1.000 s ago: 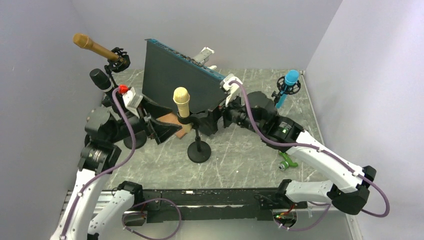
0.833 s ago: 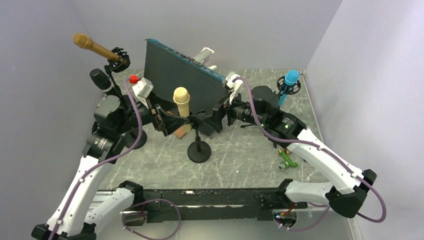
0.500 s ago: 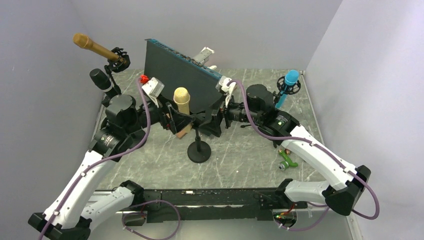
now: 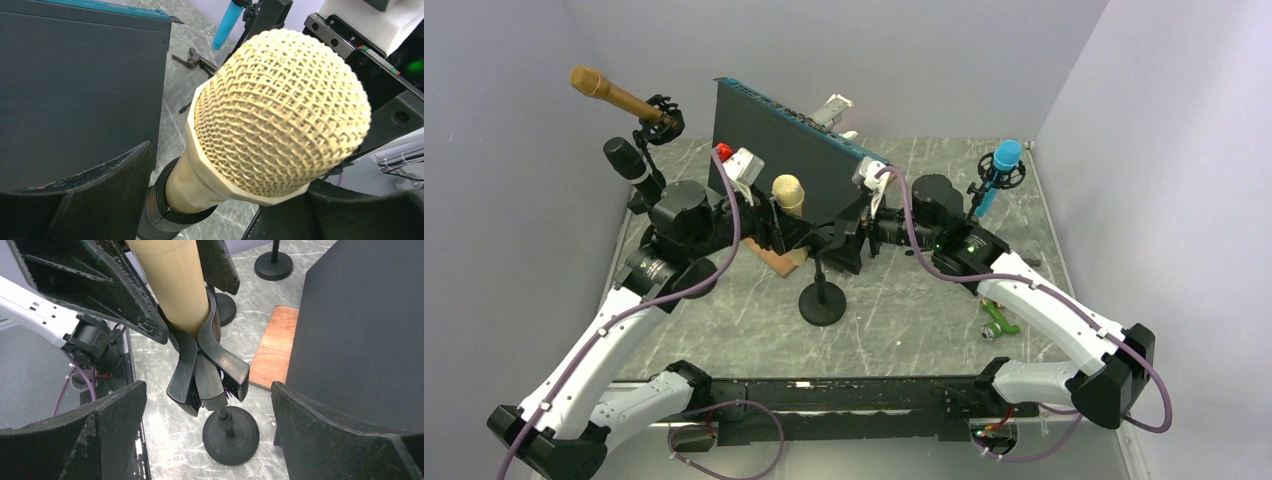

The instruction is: Remove the microphone from the stand

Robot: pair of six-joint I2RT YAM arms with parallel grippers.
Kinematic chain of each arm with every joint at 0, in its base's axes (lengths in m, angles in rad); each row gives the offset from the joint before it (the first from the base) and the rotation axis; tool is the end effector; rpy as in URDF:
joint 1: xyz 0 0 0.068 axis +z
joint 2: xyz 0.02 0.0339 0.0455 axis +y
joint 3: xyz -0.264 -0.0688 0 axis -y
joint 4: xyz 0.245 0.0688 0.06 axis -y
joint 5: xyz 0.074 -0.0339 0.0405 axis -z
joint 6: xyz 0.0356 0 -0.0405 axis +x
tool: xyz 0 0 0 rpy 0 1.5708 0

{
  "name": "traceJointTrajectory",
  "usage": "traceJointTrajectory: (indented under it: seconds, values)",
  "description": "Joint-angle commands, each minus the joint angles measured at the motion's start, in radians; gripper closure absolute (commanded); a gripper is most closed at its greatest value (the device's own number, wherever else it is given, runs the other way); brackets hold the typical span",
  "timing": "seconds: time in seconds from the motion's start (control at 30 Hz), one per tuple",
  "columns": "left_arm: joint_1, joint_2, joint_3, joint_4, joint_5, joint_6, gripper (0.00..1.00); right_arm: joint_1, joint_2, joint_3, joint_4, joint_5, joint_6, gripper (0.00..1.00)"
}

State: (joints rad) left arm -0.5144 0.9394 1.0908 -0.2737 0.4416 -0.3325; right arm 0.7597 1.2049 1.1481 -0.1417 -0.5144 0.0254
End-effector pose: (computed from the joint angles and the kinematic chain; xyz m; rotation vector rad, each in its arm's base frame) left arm 0.1690 -0.1130 0.4099 0.5052 1.7119 -0.9946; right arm 0.1884 0.2031 0.3853 -1.0174 1.5553 1.0107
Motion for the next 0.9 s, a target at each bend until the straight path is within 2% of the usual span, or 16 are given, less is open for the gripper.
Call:
traceJointTrajectory:
  seconds: [0.0,0.7,0.87]
  values:
    - [-0.007,0.005,0.036,0.07,-0.003,-0.005,0.28,0.0,-0.007,-0.016,0.119,0.003,-0.014,0.04]
    - [-0.016,0.002,0.038,0.047,0.004,0.017,0.73,0.001,0.063,-0.01,0.188,-0.074,-0.016,0.06]
    - [-0.017,-0.003,0.03,0.052,0.01,0.027,0.88,-0.001,0.073,-0.016,0.206,-0.094,-0.016,0.07]
